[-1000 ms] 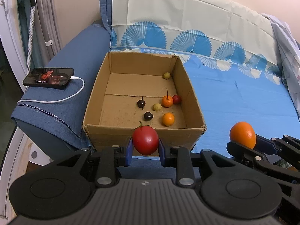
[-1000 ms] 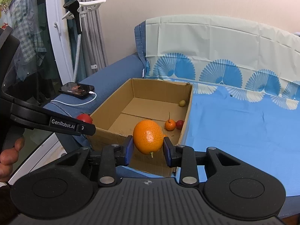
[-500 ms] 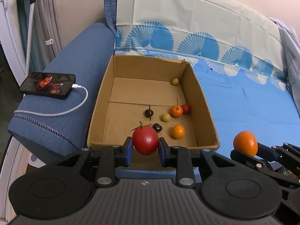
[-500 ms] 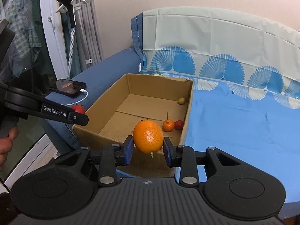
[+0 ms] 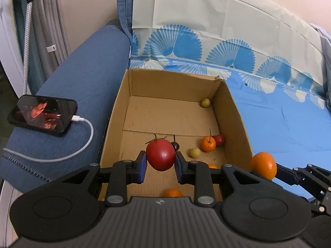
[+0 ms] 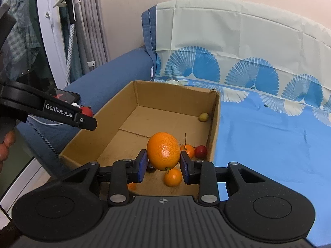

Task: Organize fruits
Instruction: 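Carry the red cherry and tangerine over the box, then lower both fruits into the box and open both tools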

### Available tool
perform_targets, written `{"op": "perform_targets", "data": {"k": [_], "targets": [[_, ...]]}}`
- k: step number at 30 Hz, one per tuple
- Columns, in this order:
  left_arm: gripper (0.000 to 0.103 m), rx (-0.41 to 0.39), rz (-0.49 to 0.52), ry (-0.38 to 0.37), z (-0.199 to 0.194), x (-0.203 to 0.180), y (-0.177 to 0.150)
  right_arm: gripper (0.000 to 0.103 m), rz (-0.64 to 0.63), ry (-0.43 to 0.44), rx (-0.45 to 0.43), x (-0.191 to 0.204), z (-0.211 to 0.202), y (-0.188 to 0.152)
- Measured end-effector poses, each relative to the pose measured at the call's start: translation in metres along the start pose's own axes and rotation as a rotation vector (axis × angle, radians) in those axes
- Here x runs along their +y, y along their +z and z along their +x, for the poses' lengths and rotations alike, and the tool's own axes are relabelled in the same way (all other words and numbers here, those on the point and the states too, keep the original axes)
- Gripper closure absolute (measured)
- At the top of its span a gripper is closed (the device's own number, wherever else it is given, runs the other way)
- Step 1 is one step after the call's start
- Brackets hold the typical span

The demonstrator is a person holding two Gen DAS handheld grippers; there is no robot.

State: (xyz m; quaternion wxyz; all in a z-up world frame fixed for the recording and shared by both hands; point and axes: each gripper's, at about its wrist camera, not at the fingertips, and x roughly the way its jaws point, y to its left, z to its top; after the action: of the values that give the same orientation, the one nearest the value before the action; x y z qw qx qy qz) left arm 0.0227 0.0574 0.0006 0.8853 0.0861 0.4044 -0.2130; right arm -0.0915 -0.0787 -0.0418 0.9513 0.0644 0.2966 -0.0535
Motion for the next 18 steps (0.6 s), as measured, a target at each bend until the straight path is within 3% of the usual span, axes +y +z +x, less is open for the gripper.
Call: {"op": "perform_targets", "data": {"k": [18], "targets": [[0.072,0.122,0.008,0.032,0.097,0.006,0.013,0.068,-0.008,-0.001,0.094,-0.014,0.088,0.006]]}}
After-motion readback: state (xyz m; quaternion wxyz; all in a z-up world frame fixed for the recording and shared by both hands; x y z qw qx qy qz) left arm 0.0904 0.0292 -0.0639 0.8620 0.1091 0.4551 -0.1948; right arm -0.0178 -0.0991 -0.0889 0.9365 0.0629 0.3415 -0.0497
